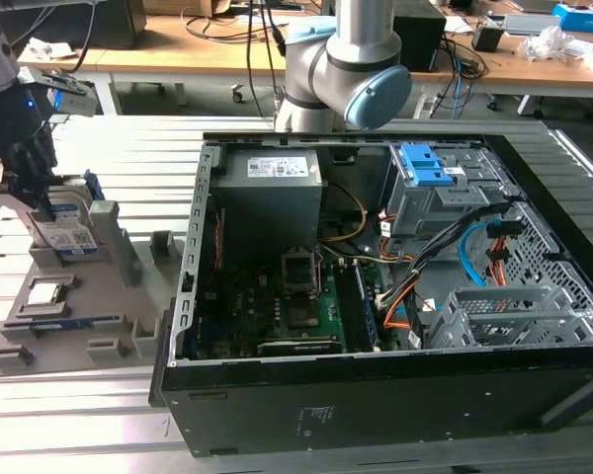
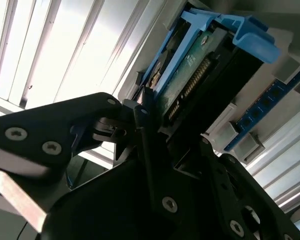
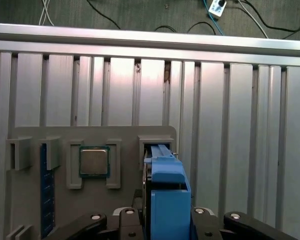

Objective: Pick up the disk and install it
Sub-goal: 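Pick up the disk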

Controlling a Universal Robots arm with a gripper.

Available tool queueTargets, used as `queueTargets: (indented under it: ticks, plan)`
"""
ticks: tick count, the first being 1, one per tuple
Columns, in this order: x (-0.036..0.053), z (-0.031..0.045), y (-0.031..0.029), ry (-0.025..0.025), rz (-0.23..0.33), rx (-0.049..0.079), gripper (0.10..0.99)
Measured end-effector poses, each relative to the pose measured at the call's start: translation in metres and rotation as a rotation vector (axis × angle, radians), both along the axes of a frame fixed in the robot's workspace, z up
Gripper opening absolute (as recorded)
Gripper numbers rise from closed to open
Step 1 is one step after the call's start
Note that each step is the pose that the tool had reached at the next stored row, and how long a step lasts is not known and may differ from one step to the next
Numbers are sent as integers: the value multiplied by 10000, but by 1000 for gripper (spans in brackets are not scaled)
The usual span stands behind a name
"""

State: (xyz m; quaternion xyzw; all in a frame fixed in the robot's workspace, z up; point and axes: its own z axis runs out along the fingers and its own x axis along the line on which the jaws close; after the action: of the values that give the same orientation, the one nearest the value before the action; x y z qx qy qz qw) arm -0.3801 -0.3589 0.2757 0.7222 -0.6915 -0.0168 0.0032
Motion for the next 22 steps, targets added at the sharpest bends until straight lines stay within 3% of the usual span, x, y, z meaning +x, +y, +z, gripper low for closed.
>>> queueTargets:
  ticks: [9,10,14,17,22]
  plan:
    - [-1,-44,2,3,16,-9,365]
    - [1,-26,3,-23,17,4,365]
    - [0,168,2,0,16,-11,365]
    - [0,229,2,0,17,-17,365]
    - [0,494,4,0,16,-95,365]
